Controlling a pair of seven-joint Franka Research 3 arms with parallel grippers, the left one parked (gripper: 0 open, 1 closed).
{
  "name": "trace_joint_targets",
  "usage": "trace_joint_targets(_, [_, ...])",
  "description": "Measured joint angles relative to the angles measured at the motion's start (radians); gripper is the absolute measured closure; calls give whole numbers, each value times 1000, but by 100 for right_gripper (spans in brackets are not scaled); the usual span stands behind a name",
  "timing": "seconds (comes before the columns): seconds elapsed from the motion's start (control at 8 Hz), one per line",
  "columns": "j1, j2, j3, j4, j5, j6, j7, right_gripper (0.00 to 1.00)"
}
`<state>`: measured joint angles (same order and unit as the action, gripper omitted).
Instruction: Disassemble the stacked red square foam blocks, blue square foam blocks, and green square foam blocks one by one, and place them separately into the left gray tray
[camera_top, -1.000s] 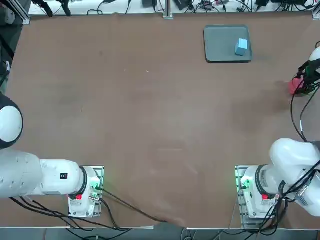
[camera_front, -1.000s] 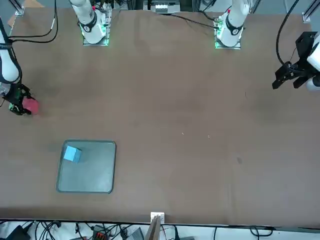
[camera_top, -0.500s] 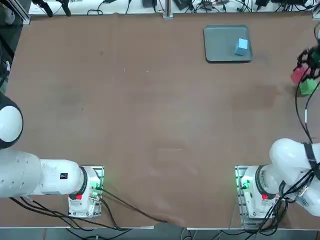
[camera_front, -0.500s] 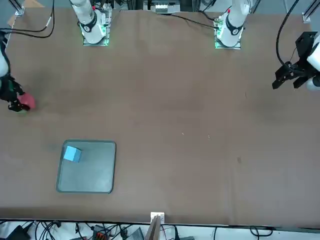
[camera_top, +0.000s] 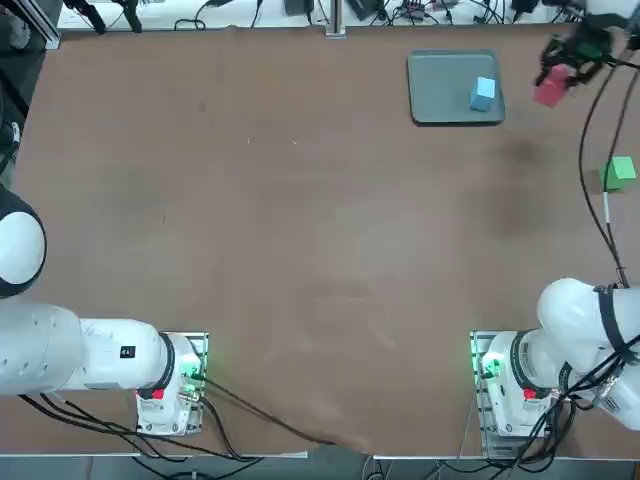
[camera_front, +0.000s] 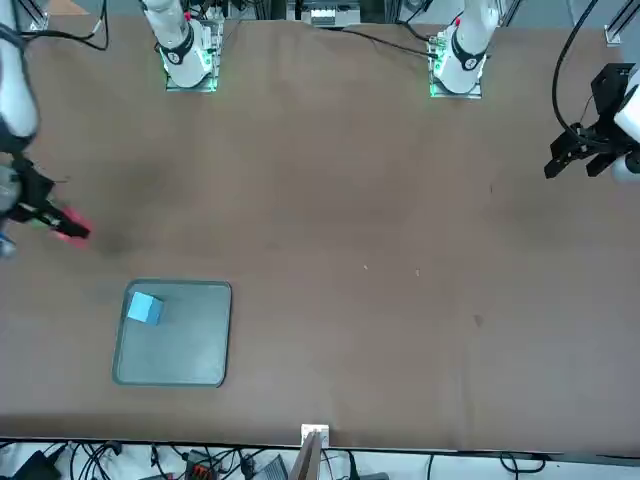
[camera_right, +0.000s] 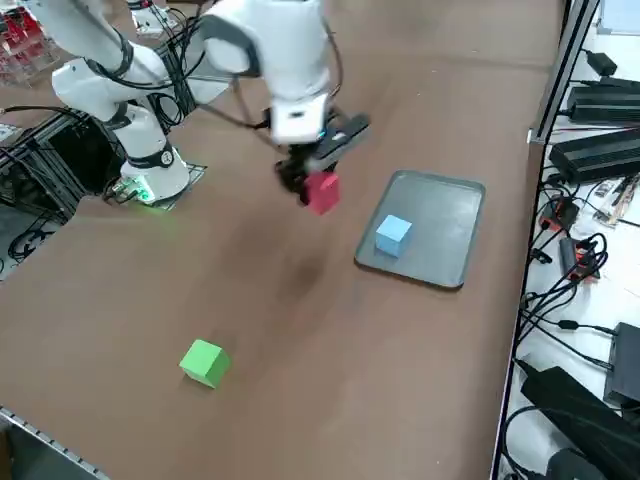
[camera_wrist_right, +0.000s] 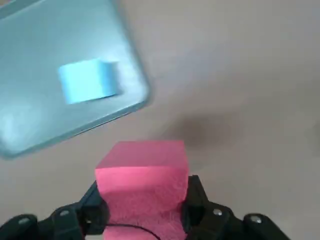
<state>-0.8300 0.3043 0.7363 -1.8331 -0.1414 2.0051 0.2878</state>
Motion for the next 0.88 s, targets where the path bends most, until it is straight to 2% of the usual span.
trace_joint_targets(0.25, [195,122,-5,90,-89,7,-12,29])
trace_joint_targets(0.5, [373,293,-50,245,-159,19,33,29])
trace_joint_targets(0.75, [470,437,-98,390,-180,37,79,29])
trace_joint_targets(0.88, [515,481,-140,424,-182,73,100,29])
